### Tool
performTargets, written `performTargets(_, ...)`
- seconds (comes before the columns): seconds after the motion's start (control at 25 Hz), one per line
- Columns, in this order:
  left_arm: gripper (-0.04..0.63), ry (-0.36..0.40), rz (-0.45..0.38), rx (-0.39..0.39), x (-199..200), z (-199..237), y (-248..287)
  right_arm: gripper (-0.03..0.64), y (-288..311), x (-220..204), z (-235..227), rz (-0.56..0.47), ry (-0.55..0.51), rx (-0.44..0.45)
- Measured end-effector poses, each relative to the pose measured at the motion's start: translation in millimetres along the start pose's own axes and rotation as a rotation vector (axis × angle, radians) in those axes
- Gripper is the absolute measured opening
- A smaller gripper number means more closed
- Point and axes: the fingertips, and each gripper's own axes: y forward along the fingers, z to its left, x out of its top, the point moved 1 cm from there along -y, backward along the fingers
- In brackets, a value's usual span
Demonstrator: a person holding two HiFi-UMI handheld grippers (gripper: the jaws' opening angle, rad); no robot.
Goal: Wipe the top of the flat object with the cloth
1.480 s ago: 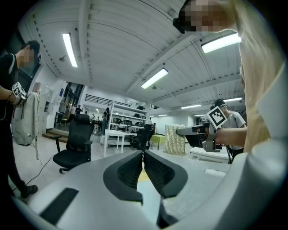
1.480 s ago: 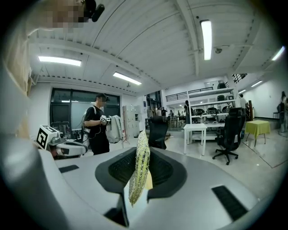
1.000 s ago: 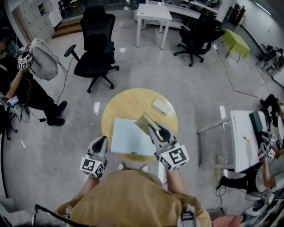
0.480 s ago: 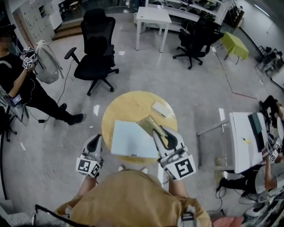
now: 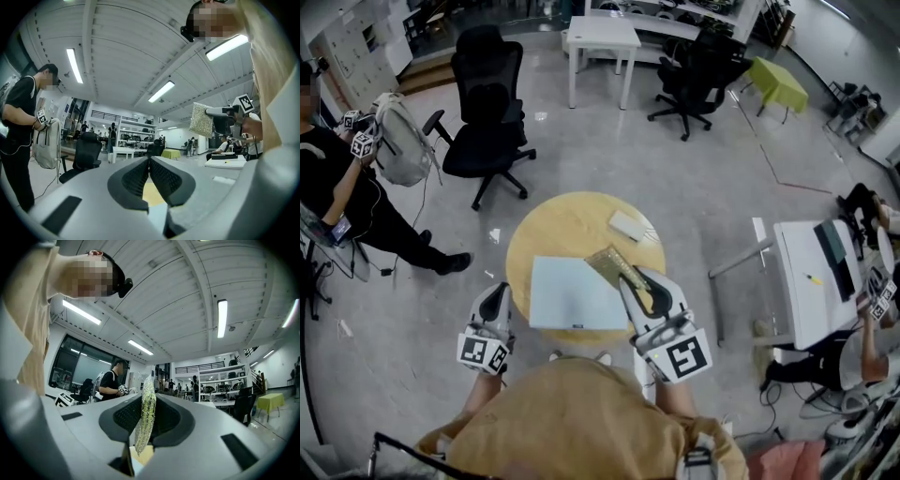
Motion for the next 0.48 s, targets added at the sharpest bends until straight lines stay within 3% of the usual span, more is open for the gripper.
performTargets(0.48, 0.015, -0.002, 0.027, -0.086, 7.5, -13.9, 13.8, 0.061, -9.5, 14.3, 1.7, 0.031, -0.015, -0.042)
